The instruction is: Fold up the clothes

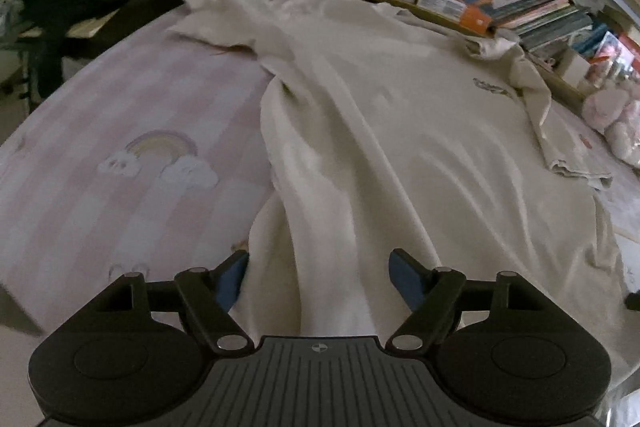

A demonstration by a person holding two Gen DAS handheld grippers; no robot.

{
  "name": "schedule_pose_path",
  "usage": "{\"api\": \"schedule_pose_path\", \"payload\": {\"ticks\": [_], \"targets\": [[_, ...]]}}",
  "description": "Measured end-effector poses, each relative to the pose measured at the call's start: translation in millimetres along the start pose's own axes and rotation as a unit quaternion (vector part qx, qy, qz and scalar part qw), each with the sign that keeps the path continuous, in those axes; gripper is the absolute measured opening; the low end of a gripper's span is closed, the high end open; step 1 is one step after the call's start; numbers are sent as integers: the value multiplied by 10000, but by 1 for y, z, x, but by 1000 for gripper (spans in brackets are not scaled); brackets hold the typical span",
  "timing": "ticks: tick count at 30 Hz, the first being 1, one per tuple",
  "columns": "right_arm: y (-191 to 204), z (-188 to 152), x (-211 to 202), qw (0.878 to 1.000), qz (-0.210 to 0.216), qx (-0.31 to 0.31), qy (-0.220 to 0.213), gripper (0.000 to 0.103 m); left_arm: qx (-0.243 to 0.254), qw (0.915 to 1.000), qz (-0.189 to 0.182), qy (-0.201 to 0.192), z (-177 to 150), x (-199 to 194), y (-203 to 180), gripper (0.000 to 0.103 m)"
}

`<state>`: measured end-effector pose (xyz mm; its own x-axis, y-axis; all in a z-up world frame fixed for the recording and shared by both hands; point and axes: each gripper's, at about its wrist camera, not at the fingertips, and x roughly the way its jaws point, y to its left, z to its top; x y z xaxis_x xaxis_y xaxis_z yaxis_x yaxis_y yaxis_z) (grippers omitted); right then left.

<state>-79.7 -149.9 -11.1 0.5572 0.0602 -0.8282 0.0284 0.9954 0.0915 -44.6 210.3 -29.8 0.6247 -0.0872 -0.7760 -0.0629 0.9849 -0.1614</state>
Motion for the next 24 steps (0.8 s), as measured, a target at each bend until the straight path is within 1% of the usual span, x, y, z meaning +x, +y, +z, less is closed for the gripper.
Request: {"api": "schedule_pose_path", "payload": {"ticks": [6, 8, 10, 13, 16, 18, 19, 20, 21, 22, 23, 24], "targets": [[-13, -16, -12, 9995, 183, 242, -27, 25, 16, 10000, 5, -61, -10, -4, -6, 76], [-12, -20, -15, 9994, 224, 253, -21, 18, 1, 10000, -2, -41, -10, -5, -5, 76], [-9, -24, -17, 9994, 251, 243, -11, 15, -96, 10000, -11, 8, -8, -5, 1, 76], [-5, -28, -20, 9993, 179, 341, -27, 14, -174, 9998, -36, -13, -4, -9, 13, 76], [1, -31, -22, 9989, 26, 473, -74, 14, -68, 9999, -56, -69, -2, -14, 25, 76], [7, -32, -22, 9989, -90, 457, -69, 14, -34, 9998, -167, -31, -2, -13, 33, 76], [11, -32, -22, 9989, -145, 430, -68, 14, -28, 9997, -242, 1, -3, -12, 36, 73], [14, -32, -22, 9991, -208, 377, -64, 14, -25, 9994, -347, 53, -3, -11, 37, 68], [19, -33, -22, 9992, -282, 287, -54, 14, -13, 9986, -501, 144, -4, -8, 37, 49], [23, -33, -22, 9992, -340, 210, -46, 14, 16, 9980, -593, 214, -4, -6, 35, 32], [26, -34, -23, 9991, -376, 172, -42, 14, 32, 9978, -616, 243, -3, -5, 35, 20], [28, -34, -23, 9991, -382, 191, -34, 13, 47, 9976, -639, 271, -2, -4, 34, 10]]}}
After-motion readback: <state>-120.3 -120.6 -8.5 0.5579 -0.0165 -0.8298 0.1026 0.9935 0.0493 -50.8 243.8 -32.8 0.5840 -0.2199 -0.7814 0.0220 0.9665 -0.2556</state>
